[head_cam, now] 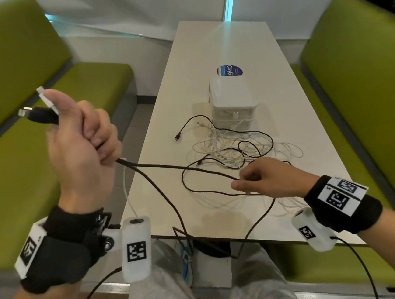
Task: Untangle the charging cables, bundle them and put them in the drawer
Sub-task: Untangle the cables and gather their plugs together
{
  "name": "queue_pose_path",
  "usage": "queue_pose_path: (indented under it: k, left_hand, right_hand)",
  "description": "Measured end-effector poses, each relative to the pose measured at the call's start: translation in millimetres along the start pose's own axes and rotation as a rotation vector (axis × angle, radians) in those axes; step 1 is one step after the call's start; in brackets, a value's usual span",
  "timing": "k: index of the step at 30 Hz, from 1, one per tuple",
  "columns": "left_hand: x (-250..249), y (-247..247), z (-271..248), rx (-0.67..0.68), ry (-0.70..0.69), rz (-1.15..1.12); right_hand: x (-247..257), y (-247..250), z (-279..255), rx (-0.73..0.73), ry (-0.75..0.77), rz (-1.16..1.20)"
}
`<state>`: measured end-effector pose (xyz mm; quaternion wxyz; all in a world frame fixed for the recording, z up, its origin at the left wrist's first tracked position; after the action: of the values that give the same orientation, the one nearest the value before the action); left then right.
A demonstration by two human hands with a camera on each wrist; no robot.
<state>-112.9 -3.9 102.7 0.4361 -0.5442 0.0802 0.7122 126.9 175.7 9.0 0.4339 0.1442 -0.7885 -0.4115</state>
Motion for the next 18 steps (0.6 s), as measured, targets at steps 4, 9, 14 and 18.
queue_pose_path:
  k: [4,9,14,18]
  left_hand:
    - [-4.2,-6.9,1.9,0.003,-0.032,0.006]
    - [-13.4,-7.3,8.3,-0.006,-0.050,0.058]
    - [-12.8,-4.6,8.6,-0.035,-0.100,0.105]
    - [-12.1,24.1,28.6,-0.079,-0.161,0.096]
  right_hand:
    - [2.9,-8.1,-6.0,0.223,-0.082,0.018]
    - [11.9,-5.8,-24.5,0.621,-0.281,-0.135]
    - [6.3,-15.6,-26.1,0.734,-0.351,-0.403]
    - [-0.9,-15.9,-27.4,0.615,-0.365,-0.334]
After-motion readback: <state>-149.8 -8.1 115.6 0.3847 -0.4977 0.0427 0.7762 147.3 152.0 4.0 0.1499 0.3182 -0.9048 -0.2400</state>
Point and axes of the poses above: each hand's wrist, its own z-axis towards the middle knuckle, its own y-axis out of the back of the hand, x = y × z, the point moved 2 cm from there along z, towards the middle knuckle, and after that the axes turned 6 degrees about -y, right-handed, at the moved point
